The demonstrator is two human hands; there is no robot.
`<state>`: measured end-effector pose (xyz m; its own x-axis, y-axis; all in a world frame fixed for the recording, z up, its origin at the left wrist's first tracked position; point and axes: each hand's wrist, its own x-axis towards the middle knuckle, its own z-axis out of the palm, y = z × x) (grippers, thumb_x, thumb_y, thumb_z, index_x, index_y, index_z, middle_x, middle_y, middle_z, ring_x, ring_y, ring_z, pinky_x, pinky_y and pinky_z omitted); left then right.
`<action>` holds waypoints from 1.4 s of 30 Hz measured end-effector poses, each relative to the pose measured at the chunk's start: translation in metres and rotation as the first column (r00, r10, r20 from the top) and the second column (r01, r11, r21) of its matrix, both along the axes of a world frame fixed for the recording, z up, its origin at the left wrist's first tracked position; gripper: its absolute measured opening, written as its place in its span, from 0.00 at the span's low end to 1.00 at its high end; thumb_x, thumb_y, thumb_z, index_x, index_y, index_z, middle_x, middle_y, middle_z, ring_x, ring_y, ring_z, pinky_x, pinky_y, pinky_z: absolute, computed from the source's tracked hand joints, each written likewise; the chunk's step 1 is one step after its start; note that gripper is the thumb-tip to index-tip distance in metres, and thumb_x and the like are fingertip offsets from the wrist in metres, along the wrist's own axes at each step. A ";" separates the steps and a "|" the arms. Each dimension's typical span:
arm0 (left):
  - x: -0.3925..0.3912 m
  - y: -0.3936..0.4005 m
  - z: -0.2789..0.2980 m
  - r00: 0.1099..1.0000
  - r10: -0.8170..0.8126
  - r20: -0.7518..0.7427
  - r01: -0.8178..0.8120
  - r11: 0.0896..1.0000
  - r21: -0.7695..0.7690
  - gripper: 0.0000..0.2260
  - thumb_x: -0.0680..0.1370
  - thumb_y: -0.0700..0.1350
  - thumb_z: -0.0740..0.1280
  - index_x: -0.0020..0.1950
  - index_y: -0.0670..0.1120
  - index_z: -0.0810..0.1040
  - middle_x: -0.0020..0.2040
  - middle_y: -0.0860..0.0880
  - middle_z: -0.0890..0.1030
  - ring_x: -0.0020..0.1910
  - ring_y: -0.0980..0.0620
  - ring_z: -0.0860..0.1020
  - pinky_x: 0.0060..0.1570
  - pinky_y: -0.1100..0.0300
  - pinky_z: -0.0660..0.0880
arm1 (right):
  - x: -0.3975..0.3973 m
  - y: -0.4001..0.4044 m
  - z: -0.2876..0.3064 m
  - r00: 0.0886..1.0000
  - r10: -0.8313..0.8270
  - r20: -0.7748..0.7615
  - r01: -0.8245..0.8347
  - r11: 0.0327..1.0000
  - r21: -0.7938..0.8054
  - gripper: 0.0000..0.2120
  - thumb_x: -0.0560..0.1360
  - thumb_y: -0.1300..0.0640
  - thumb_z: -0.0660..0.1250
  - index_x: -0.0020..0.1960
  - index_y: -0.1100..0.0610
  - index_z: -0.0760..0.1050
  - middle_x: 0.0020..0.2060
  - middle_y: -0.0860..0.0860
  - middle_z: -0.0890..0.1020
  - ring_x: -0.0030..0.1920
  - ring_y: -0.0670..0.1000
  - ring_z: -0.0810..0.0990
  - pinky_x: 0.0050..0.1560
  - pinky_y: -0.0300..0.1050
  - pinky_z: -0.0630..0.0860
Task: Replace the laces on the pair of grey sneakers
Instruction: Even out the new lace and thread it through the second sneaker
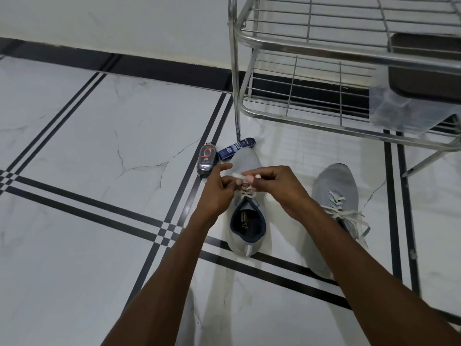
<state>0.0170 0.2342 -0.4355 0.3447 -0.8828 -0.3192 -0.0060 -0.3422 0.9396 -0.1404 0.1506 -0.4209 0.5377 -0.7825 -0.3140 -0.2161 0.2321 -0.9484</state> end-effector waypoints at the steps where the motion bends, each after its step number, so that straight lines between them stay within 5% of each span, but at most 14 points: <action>1: 0.003 -0.002 -0.001 1.000 0.006 -0.001 -0.006 1.000 0.008 0.20 0.81 0.38 0.68 0.72 0.49 0.69 0.49 0.49 0.87 0.51 0.54 0.85 0.49 0.62 0.77 | -0.001 -0.003 0.000 0.991 0.065 -0.115 -0.081 0.987 -0.141 0.09 0.74 0.59 0.75 0.55 0.57 0.86 0.48 0.52 0.87 0.46 0.51 0.86 0.48 0.43 0.83; 5: 0.001 -0.007 0.004 1.000 0.010 0.030 -0.009 0.999 -0.031 0.16 0.82 0.37 0.67 0.69 0.46 0.73 0.49 0.46 0.87 0.48 0.56 0.85 0.43 0.71 0.76 | 0.003 -0.009 0.000 0.891 0.064 -0.449 -0.304 0.819 -0.487 0.07 0.73 0.60 0.76 0.49 0.53 0.88 0.45 0.51 0.85 0.44 0.50 0.82 0.45 0.42 0.77; 9: 0.000 -0.001 0.003 1.000 0.015 0.019 -0.013 0.995 -0.102 0.12 0.83 0.39 0.66 0.66 0.45 0.76 0.49 0.47 0.87 0.48 0.56 0.85 0.47 0.67 0.78 | 0.008 0.000 -0.005 0.902 -0.101 -0.420 -0.189 0.783 -0.593 0.05 0.69 0.59 0.78 0.44 0.52 0.87 0.40 0.47 0.86 0.39 0.44 0.82 0.42 0.41 0.79; 13: 0.004 0.000 0.000 0.999 -0.018 -0.032 0.014 0.992 -0.127 0.12 0.85 0.37 0.59 0.68 0.43 0.76 0.57 0.45 0.85 0.55 0.52 0.84 0.52 0.62 0.79 | 0.010 0.002 -0.004 0.948 -0.213 -0.235 0.084 0.883 -0.462 0.05 0.67 0.60 0.79 0.42 0.55 0.86 0.35 0.46 0.85 0.36 0.42 0.83 0.38 0.33 0.77; 17: 0.005 -0.002 0.002 0.981 -0.155 0.116 0.168 0.979 -0.114 0.13 0.82 0.34 0.63 0.64 0.44 0.82 0.55 0.50 0.85 0.54 0.57 0.83 0.55 0.63 0.79 | 0.016 0.005 -0.002 0.966 -0.222 -0.134 0.201 0.967 -0.157 0.07 0.66 0.59 0.81 0.43 0.56 0.86 0.37 0.48 0.86 0.39 0.47 0.86 0.38 0.40 0.81; 20: 0.007 0.000 -0.003 0.964 -0.107 0.242 0.131 0.988 -0.085 0.09 0.81 0.39 0.68 0.59 0.44 0.85 0.50 0.50 0.86 0.48 0.61 0.83 0.49 0.69 0.77 | 0.009 0.002 0.001 0.980 -0.182 -0.084 0.183 0.983 0.012 0.11 0.66 0.59 0.82 0.46 0.60 0.85 0.40 0.49 0.87 0.41 0.47 0.86 0.37 0.38 0.79; 25: 0.024 0.018 -0.018 0.868 -0.051 0.493 0.075 0.997 -0.029 0.05 0.79 0.44 0.72 0.52 0.50 0.88 0.41 0.61 0.84 0.41 0.66 0.81 0.44 0.71 0.74 | -0.019 -0.011 -0.002 0.949 -0.258 -0.183 0.295 0.931 0.215 0.15 0.65 0.55 0.83 0.48 0.60 0.86 0.44 0.52 0.88 0.46 0.47 0.84 0.45 0.41 0.77; 28: 0.035 0.035 -0.028 0.857 -0.085 0.509 0.073 0.996 0.044 0.07 0.80 0.48 0.71 0.47 0.49 0.88 0.36 0.57 0.84 0.35 0.62 0.79 0.41 0.65 0.75 | -0.035 -0.013 -0.014 0.897 -0.355 -0.263 0.427 0.850 0.308 0.15 0.66 0.56 0.82 0.49 0.62 0.84 0.44 0.55 0.87 0.45 0.49 0.85 0.40 0.40 0.73; 33: 0.037 0.049 -0.028 0.886 -0.108 0.450 0.092 0.994 0.058 0.09 0.82 0.46 0.68 0.48 0.45 0.86 0.34 0.51 0.84 0.33 0.57 0.80 0.38 0.72 0.73 | -0.033 -0.007 -0.029 0.871 -0.394 -0.295 0.475 0.828 0.298 0.08 0.70 0.60 0.79 0.41 0.61 0.81 0.41 0.59 0.86 0.43 0.53 0.87 0.36 0.40 0.75; 37: 0.034 0.052 -0.035 0.909 -0.038 0.415 0.002 0.996 0.087 0.08 0.82 0.47 0.69 0.50 0.46 0.86 0.36 0.51 0.84 0.34 0.60 0.80 0.40 0.68 0.75 | -0.039 -0.003 -0.039 0.837 -0.441 -0.323 0.528 0.805 0.271 0.08 0.72 0.61 0.78 0.41 0.61 0.80 0.40 0.59 0.86 0.41 0.53 0.87 0.39 0.45 0.81; 42: 0.030 0.048 -0.029 0.888 0.054 0.457 -0.098 0.993 0.072 0.07 0.81 0.44 0.69 0.49 0.44 0.86 0.37 0.49 0.84 0.34 0.67 0.80 0.35 0.78 0.69 | -0.037 -0.003 -0.040 0.801 -0.508 -0.316 0.584 0.778 0.232 0.08 0.72 0.63 0.77 0.39 0.62 0.79 0.38 0.60 0.85 0.39 0.54 0.86 0.41 0.47 0.82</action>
